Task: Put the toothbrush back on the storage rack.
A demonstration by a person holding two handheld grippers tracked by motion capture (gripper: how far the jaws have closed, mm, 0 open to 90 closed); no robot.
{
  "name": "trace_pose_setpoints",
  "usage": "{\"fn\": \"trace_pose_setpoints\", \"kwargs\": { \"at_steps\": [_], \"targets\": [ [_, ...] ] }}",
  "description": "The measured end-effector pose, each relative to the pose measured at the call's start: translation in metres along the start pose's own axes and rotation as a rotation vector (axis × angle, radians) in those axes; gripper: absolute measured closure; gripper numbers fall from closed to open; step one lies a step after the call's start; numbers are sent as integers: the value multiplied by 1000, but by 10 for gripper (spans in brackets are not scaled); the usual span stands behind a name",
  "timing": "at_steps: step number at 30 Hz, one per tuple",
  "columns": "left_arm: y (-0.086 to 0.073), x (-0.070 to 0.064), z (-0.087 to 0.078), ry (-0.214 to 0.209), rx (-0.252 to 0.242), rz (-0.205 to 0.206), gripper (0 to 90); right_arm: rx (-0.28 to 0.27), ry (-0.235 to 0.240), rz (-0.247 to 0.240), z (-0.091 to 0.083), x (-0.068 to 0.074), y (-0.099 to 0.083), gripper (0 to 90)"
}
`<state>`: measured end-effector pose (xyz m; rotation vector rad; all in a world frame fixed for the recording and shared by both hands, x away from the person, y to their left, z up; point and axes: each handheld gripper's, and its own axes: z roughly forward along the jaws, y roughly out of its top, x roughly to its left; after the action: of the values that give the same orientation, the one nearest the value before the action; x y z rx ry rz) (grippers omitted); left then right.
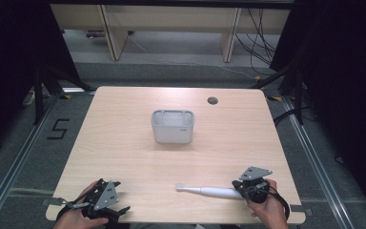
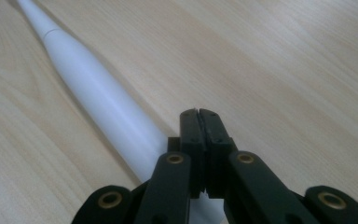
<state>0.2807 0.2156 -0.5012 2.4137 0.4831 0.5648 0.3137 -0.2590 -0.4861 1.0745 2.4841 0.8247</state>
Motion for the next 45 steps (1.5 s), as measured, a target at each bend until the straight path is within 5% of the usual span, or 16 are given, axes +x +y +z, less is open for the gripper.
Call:
{"fn": "trace_pose_setpoints", "kwargs": {
  "at_steps": [9,11,15,19,24,26,30,31,34,35,38,43,45],
  "targets": [
    [0,-1,0,-30,-16,-21,157,2,-2,9,-4,9,-4,895],
    [0,-1,1,-17,-17,-21,157,-4,-3,-34,-4,8,-4,895],
    [0,-1,1,-24,-22,-21,157,0,-4,3,-5,16,-5,893],
    [-1,-1,1,-17,-22,-23,156,22,4,-19,-6,16,-4,892],
    [0,1,0,-23,4,7,156,15,11,-42,-5,20,-5,890],
    [0,-1,1,-20,-22,-21,156,30,17,-43,-5,21,-4,885],
    [0,2,0,-24,9,12,156,21,6,-12,-5,21,-4,847],
    [0,-1,1,-20,-18,-22,156,27,4,-26,-6,18,-3,830],
    [-1,0,1,-20,-7,-6,157,14,10,21,-10,16,0,754],
    [-1,0,2,-15,-13,-16,156,16,23,81,-13,17,4,695],
    [0,-1,2,-21,-20,-22,157,25,42,108,-16,19,10,652],
    [0,2,0,-25,11,15,157,59,87,61,-12,24,30,583],
    [-1,0,2,-16,-15,-18,157,84,96,27,-8,25,35,581]
  ]
}}
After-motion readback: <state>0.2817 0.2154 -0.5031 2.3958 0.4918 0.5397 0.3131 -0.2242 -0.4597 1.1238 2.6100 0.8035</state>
